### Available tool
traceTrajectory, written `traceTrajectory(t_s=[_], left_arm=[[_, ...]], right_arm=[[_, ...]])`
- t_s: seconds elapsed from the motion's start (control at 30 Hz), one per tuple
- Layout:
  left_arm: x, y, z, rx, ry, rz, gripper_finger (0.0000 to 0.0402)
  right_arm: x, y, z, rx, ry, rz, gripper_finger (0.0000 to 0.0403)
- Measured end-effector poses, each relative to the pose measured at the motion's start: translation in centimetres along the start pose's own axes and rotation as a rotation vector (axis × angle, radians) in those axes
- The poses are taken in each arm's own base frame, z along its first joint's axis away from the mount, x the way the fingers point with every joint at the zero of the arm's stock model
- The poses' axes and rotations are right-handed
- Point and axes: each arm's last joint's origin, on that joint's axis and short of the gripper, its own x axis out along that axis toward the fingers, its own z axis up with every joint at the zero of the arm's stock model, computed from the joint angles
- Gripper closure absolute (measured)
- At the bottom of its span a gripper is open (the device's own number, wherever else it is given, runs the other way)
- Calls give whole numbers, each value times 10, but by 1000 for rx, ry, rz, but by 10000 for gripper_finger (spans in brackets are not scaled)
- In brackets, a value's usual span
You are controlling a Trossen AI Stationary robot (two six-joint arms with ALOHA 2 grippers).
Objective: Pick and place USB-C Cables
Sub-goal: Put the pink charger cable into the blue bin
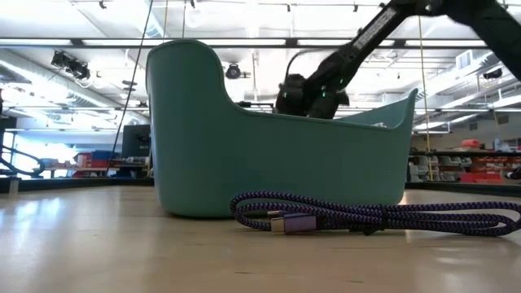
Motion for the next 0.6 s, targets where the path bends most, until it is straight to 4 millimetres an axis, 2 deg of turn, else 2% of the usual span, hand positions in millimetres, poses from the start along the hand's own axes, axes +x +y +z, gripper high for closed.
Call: traceTrajectory(t_s=[0.13,0.23,0.4,0.53,0.6], left_arm=[[0,0,0,0,0,0,253],[0,0,0,0,0,0,253],[0,0,0,1,0,0,253],[0,0,0,0,0,0,253],[0,0,0,1,1,1,253]], right_arm=[[19,-7,-1,8,55,2,166],[21,-5,-2,-15,64,1,170],[5,7,7,-90,9,-25,174],[-23,24,21,-129,-92,-22,174],[-26,24,24,-133,-84,-74,174]])
